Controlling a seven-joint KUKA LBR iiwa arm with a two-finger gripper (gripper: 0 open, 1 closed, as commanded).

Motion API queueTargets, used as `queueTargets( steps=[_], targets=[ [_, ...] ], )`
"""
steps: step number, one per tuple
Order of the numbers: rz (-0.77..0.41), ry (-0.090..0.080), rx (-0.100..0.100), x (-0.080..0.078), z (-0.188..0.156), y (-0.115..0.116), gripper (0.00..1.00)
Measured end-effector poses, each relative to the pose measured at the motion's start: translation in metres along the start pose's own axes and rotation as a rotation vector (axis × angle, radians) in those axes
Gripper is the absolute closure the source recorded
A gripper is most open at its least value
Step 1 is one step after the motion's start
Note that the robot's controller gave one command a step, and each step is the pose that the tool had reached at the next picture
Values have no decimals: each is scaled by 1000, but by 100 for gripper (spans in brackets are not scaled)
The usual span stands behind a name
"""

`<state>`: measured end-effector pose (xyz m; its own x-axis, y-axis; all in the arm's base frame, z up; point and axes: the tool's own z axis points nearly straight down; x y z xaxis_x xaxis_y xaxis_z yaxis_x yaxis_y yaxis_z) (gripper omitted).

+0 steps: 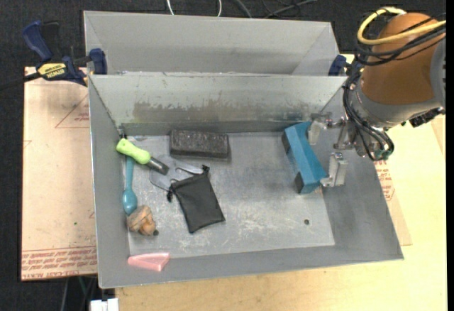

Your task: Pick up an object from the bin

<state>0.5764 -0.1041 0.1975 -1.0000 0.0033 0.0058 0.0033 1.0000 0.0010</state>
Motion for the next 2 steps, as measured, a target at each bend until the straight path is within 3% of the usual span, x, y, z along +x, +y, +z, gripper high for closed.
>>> queueTargets(
  steps=[1,2],
  targets=[
    [-3,-7,1,-2,-4,0,0],
    [102,-12,0,-10,46,-9,0]
  ],
)
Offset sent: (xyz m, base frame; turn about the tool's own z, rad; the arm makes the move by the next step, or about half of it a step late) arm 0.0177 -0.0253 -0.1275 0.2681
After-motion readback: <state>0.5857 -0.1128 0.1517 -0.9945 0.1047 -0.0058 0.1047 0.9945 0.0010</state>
